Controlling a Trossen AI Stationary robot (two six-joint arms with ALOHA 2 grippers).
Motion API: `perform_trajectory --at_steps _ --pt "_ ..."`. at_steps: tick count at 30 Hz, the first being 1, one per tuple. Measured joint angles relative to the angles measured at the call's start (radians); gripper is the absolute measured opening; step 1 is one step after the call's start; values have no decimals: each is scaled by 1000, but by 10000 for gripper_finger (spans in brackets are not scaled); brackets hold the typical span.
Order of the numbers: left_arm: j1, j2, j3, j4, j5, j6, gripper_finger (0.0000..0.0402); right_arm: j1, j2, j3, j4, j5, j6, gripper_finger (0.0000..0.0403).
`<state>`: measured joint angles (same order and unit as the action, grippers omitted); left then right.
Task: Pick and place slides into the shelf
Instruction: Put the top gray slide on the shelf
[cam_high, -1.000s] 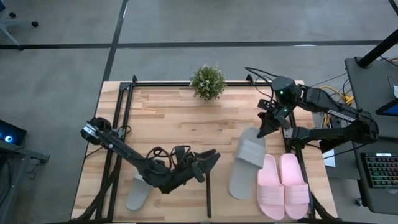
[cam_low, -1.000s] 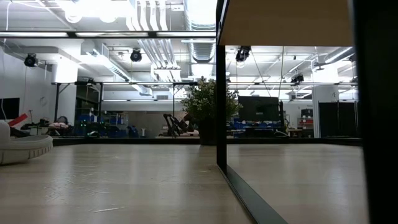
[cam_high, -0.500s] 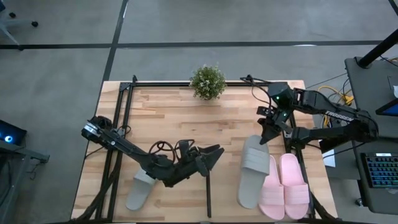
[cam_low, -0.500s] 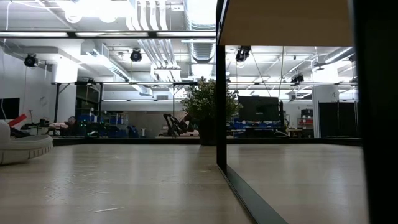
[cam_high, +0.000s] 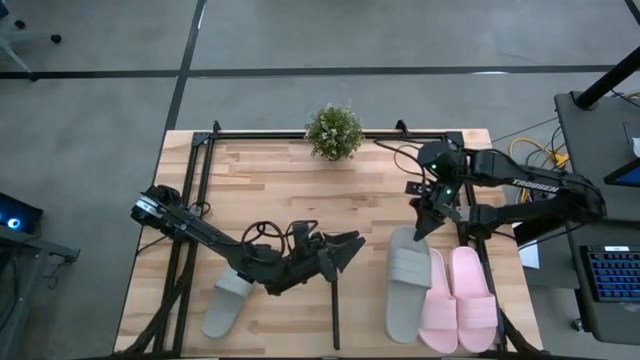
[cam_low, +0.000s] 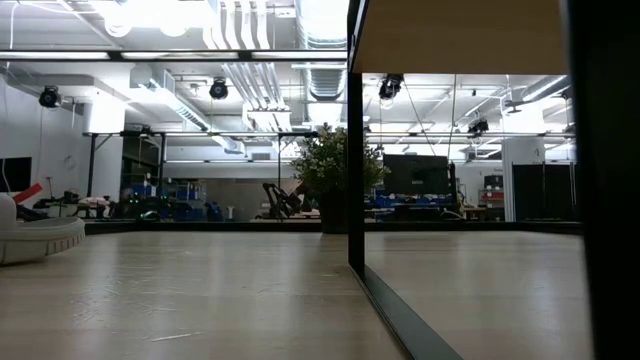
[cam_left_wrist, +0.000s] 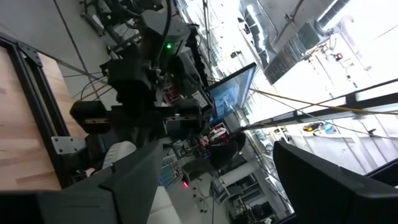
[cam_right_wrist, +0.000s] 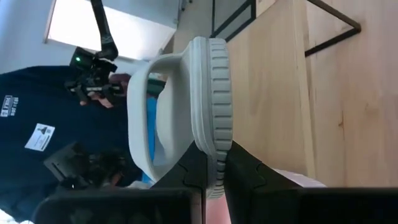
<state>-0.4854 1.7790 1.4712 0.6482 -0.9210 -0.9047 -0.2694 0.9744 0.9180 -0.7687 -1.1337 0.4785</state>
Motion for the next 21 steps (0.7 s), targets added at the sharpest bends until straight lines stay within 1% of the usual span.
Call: perform_trajectory --at_steps 12,21 --pt "0 -17 -6 -1 13 26 290 72 93 4 20 9 -41 21" --pt "1 -29 -6 -2 31 32 290 78 136 4 71 20 -32 21"
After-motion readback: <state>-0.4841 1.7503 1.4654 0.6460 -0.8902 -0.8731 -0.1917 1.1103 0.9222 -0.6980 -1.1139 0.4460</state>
